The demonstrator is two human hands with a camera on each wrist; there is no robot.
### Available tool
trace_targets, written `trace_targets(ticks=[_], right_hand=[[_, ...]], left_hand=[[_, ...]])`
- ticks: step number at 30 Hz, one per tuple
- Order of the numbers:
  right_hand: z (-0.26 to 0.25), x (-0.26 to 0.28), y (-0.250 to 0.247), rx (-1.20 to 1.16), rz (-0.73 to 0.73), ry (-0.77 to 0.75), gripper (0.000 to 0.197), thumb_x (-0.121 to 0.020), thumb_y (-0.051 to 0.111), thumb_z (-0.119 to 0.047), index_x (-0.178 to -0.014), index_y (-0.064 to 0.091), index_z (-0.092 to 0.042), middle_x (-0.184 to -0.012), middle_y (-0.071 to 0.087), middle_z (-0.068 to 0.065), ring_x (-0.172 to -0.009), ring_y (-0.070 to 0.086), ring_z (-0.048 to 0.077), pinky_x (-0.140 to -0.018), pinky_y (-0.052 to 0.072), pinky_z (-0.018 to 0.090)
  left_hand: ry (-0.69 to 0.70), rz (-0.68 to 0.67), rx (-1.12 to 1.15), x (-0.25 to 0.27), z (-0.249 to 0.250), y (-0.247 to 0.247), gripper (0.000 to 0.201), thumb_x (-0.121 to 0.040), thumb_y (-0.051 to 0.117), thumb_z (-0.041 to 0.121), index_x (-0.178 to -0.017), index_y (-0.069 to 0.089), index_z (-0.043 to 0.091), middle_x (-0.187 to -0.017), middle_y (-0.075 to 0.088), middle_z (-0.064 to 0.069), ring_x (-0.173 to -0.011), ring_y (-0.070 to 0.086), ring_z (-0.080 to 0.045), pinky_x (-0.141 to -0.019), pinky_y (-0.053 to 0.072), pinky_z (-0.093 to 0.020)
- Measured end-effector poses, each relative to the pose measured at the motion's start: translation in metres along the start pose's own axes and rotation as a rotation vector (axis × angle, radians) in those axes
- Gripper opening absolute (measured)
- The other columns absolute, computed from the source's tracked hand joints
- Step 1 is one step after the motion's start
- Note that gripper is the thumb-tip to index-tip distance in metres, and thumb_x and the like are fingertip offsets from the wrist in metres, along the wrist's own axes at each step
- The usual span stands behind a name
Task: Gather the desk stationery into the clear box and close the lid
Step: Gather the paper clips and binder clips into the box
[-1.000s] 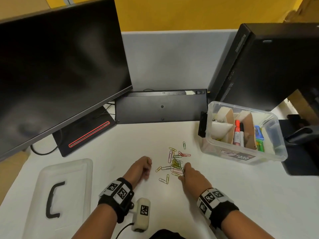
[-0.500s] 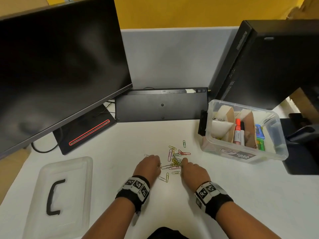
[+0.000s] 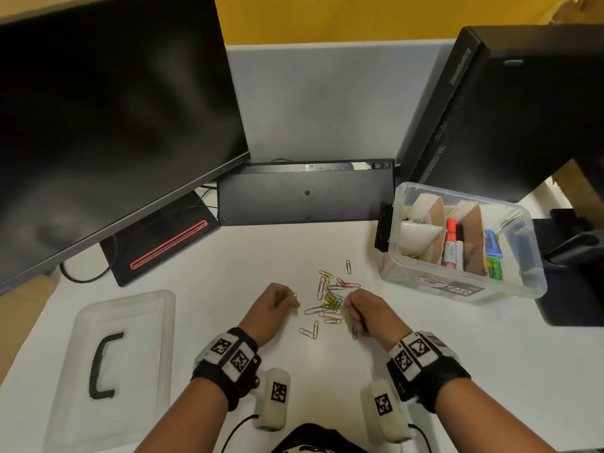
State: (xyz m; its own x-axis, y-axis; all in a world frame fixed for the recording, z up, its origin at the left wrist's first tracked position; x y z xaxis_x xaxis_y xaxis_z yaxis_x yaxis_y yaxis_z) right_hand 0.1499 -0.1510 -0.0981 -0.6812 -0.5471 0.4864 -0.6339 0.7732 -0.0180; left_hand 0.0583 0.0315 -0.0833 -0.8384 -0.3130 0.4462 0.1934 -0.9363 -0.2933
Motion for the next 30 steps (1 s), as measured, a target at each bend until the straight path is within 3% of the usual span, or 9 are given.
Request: trace_targets(ticks=[5, 9, 12, 15, 18, 20, 22, 26, 30], right_hand=[[-0.013, 0.011, 0.027, 1.149, -0.09, -0.211, 0.021, -0.096, 0.041, -0.036, -0.114, 0.043, -0.024, -0.099, 0.066, -0.001, -0.084, 0.063, 0.023, -0.073, 0.049, 0.035], [-0.013, 0.006, 0.044, 1.404, -0.045, -0.342, 0.024, -0.098, 0.039, -0.025, -0.119, 0.043, -0.015, -0.109, 0.062, 0.006, -0.092, 0.061, 0.029, -0.067, 0.046, 0.035], [-0.009, 0.006, 0.05, 1.451, -0.016, -0.39, 0.019, -0.093, 0.051, -0.016, -0.111, 0.052, -0.012, -0.102, 0.063, 0.006, -0.086, 0.061, 0.025, -0.056, 0.035, 0.03], [-0.009, 0.007, 0.05, 1.525, 0.028, -0.441, 0.031, -0.059, 0.084, -0.018, -0.081, 0.063, -0.015, -0.069, 0.062, -0.001, -0.056, 0.06, 0.017, -0.038, 0.027, 0.023], [-0.004, 0.0, 0.045, 1.363, 0.047, -0.358, 0.015, -0.088, 0.057, -0.014, -0.102, 0.055, -0.011, -0.095, 0.057, 0.003, -0.084, 0.06, 0.024, -0.056, 0.043, 0.033], [0.001, -0.003, 0.033, 1.15, 0.051, -0.235, 0.014, -0.098, 0.038, -0.021, -0.103, 0.049, -0.015, -0.099, 0.051, 0.002, -0.087, 0.053, 0.021, -0.07, 0.042, 0.034], [0.001, -0.003, 0.018, 0.781, 0.057, -0.138, 0.016, -0.097, 0.037, -0.023, -0.085, 0.046, -0.016, -0.083, 0.051, 0.002, -0.07, 0.046, 0.016, -0.065, 0.041, 0.032], [0.008, 0.007, -0.002, -0.377, 0.005, 0.041, 0.023, -0.082, 0.038, -0.019, -0.062, 0.044, -0.01, -0.059, 0.04, 0.009, -0.052, 0.032, 0.018, -0.049, 0.021, 0.028], [0.015, 0.015, -0.006, -0.676, 0.078, 0.172, 0.039, -0.095, 0.034, -0.023, -0.065, 0.054, -0.007, -0.059, 0.051, 0.011, -0.048, 0.043, 0.021, -0.046, 0.03, 0.026]], left_hand=[[-0.159, -0.029, 0.683, 0.011, -0.01, 0.003, 0.027, -0.094, 0.035, 0.001, -0.108, 0.058, 0.007, -0.074, 0.052, -0.002, -0.065, 0.043, -0.014, -0.062, 0.033, -0.026], [-0.2, -0.089, 0.939, 0.014, -0.009, 0.012, 0.017, -0.083, 0.037, -0.001, -0.08, 0.05, 0.01, -0.07, 0.045, -0.006, -0.062, 0.042, -0.017, -0.062, 0.032, -0.028], [-0.144, -0.105, 0.483, 0.011, -0.011, 0.016, 0.01, -0.081, 0.043, 0.004, -0.077, 0.046, 0.014, -0.067, 0.044, -0.003, -0.057, 0.041, -0.014, -0.055, 0.033, -0.025], [0.21, -0.185, -0.369, 0.009, 0.004, 0.028, 0.013, -0.085, 0.049, 0.012, -0.094, 0.05, 0.022, -0.08, 0.052, 0.006, -0.069, 0.047, -0.008, -0.066, 0.039, -0.023], [0.391, -0.323, -0.834, 0.009, 0.007, 0.049, 0.032, -0.089, 0.055, 0.02, -0.12, 0.051, 0.026, -0.116, 0.057, 0.003, -0.107, 0.051, -0.015, -0.092, 0.042, -0.03], [0.439, -0.341, -0.958, 0.005, 0.009, 0.053, 0.032, -0.092, 0.053, 0.018, -0.124, 0.052, 0.023, -0.12, 0.055, -0.001, -0.113, 0.049, -0.019, -0.091, 0.041, -0.031], [0.47, -0.331, -0.985, 0.002, 0.014, 0.054, 0.025, -0.093, 0.052, 0.018, -0.118, 0.056, 0.019, -0.115, 0.057, -0.003, -0.11, 0.05, -0.021, -0.086, 0.042, -0.032], [0.432, -0.324, -0.991, -0.001, 0.017, 0.052, 0.017, -0.093, 0.052, 0.024, -0.103, 0.059, 0.012, -0.107, 0.058, -0.003, -0.1, 0.053, -0.021, -0.078, 0.041, -0.031], [0.362, -0.307, -0.99, -0.004, 0.014, 0.051, 0.019, -0.094, 0.049, 0.027, -0.101, 0.057, 0.011, -0.107, 0.057, -0.005, -0.097, 0.054, -0.022, -0.079, 0.042, -0.03]])
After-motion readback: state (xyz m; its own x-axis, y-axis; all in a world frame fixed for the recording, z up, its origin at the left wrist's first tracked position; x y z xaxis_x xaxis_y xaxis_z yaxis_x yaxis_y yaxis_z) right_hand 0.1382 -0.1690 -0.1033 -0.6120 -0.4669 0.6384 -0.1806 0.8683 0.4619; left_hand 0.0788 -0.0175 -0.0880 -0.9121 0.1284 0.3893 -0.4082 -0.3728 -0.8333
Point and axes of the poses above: each hand's wrist, its own x-axis away from the middle knuckle, its own y-axis out of the palm, z = x × y, the point moved 7 cm from there along -x, towards the middle knuckle
